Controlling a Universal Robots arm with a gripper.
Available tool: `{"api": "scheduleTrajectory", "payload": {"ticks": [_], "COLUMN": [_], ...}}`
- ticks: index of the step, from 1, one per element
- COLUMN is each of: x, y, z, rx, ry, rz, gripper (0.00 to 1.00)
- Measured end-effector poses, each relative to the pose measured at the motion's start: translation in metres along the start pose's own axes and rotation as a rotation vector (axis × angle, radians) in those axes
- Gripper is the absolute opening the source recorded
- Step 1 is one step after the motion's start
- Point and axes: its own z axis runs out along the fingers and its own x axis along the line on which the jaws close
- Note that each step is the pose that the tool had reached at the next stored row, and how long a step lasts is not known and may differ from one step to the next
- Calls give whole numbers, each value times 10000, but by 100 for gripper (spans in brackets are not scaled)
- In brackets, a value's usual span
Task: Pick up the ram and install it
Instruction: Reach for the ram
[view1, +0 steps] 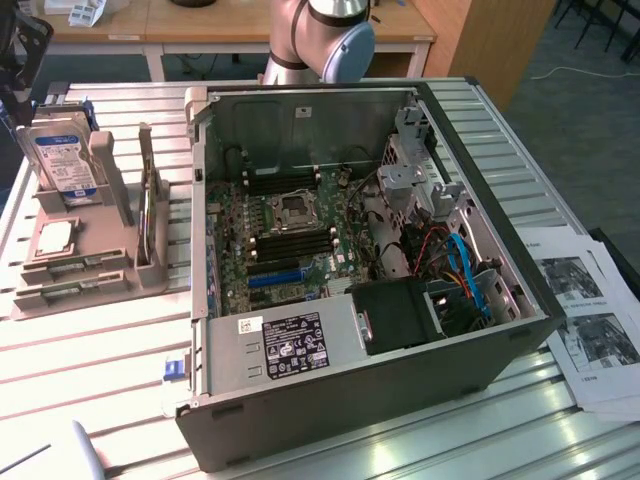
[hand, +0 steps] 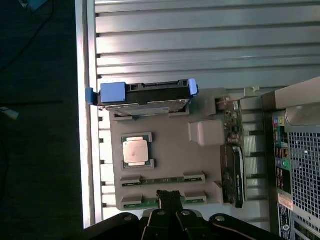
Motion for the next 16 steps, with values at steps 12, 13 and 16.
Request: {"api": "scheduleTrajectory", "payload": {"ticks": [12,13,16], "x": [6,6,6], "y": [82,83,84], "z": [12,12,12], "rx": [0,0,0], "ry": [0,0,1], "rz": [-10,-11,-11], "gripper": [10,10,10]}}
